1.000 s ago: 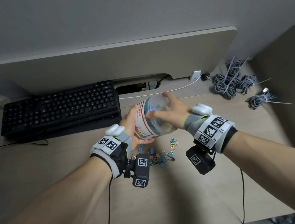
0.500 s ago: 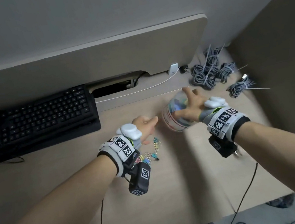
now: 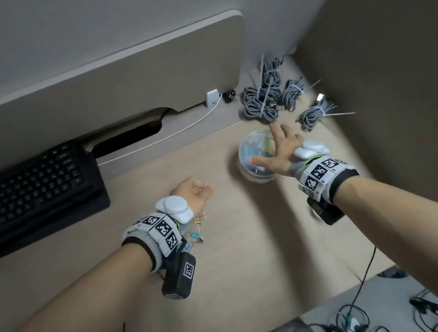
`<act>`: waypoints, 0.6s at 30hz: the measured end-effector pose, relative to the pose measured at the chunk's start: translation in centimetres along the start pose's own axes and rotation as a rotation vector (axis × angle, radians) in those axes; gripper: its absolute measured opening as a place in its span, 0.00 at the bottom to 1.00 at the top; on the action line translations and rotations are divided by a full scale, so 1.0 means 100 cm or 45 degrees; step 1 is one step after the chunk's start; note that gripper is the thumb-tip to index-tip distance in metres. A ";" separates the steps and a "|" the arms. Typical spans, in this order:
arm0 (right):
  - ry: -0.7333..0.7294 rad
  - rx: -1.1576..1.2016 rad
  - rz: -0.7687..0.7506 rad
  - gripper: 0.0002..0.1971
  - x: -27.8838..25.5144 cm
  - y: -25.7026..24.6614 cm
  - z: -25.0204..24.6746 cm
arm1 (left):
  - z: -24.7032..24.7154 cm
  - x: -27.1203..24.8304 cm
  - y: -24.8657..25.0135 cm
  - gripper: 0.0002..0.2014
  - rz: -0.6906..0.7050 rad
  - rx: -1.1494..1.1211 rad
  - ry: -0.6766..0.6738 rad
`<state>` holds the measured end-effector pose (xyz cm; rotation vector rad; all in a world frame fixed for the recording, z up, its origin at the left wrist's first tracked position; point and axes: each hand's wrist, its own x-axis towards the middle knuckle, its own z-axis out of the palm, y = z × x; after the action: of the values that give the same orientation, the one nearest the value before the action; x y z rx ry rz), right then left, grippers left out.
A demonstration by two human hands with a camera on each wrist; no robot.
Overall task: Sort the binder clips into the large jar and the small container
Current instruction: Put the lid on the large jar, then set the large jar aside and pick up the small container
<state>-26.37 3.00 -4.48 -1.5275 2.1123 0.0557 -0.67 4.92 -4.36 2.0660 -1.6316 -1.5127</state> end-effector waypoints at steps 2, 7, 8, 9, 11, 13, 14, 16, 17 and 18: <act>0.069 0.105 0.099 0.46 -0.010 0.021 -0.001 | 0.005 -0.001 0.002 0.10 0.053 0.107 0.010; -0.095 -0.179 0.360 0.36 -0.050 0.078 0.010 | 0.019 -0.008 -0.008 0.12 0.129 0.245 -0.028; -0.150 -0.241 0.406 0.34 -0.059 0.085 0.015 | 0.022 -0.011 -0.011 0.12 0.145 0.273 -0.045; -0.211 -0.287 0.444 0.31 -0.064 0.089 0.019 | 0.023 -0.013 -0.013 0.12 0.156 0.292 -0.052; -0.290 -0.281 0.483 0.25 -0.076 0.089 0.029 | 0.025 -0.021 -0.016 0.13 0.184 0.337 -0.069; -0.271 -0.147 0.448 0.22 -0.084 0.082 0.039 | 0.025 -0.026 -0.025 0.14 0.210 0.341 -0.083; -0.256 -0.114 0.435 0.20 -0.088 0.076 0.043 | 0.024 -0.030 -0.030 0.15 0.215 0.331 -0.095; -0.247 -0.142 0.451 0.18 -0.095 0.056 0.043 | 0.021 -0.037 -0.041 0.17 0.227 0.316 -0.133; -0.246 -0.102 0.435 0.22 -0.097 0.047 0.044 | 0.020 -0.038 -0.044 0.19 0.238 0.328 -0.155; -0.234 -0.019 0.382 0.26 -0.099 0.034 0.047 | 0.017 -0.042 -0.047 0.22 0.246 0.370 -0.178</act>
<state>-25.44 14.41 -5.10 -1.1537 2.1757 0.3076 1.58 10.94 -5.49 1.8944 -2.1474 -1.4577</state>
